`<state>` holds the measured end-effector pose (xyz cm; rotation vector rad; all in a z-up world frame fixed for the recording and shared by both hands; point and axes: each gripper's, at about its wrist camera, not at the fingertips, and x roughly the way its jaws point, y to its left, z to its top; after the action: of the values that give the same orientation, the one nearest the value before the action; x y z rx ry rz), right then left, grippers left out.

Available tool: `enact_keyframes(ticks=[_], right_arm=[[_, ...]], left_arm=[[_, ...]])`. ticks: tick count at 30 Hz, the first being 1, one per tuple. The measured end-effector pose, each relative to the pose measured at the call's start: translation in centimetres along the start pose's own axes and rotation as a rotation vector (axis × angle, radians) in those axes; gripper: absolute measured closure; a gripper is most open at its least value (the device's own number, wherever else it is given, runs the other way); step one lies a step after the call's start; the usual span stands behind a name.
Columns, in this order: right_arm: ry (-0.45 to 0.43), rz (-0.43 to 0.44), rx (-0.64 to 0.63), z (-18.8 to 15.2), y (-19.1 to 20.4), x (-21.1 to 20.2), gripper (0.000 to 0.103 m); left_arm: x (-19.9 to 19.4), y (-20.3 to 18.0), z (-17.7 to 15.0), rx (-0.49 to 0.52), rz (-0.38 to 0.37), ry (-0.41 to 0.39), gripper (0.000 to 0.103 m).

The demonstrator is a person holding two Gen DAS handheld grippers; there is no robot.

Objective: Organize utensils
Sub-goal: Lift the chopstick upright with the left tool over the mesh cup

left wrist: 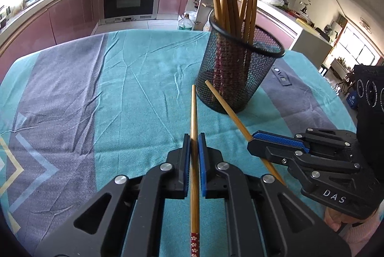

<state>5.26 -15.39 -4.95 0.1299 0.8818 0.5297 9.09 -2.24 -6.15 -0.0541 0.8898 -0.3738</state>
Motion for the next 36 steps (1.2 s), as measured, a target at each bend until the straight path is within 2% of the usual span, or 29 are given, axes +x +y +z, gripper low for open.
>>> enact_keyframes(ticks=[9,36], right_arm=[[-0.049,0.06,0.001,0.4,0.4,-1.9,0.098],[-0.17,0.08,0.003,1.7,0.2,-5.1,0.098]], left_arm=[[-2.5,0.0,0.5,-0.002,-0.036,-0.042,0.096],[-5.8,-0.2,1.8,-0.014,-0.112,-0.119,0.096]])
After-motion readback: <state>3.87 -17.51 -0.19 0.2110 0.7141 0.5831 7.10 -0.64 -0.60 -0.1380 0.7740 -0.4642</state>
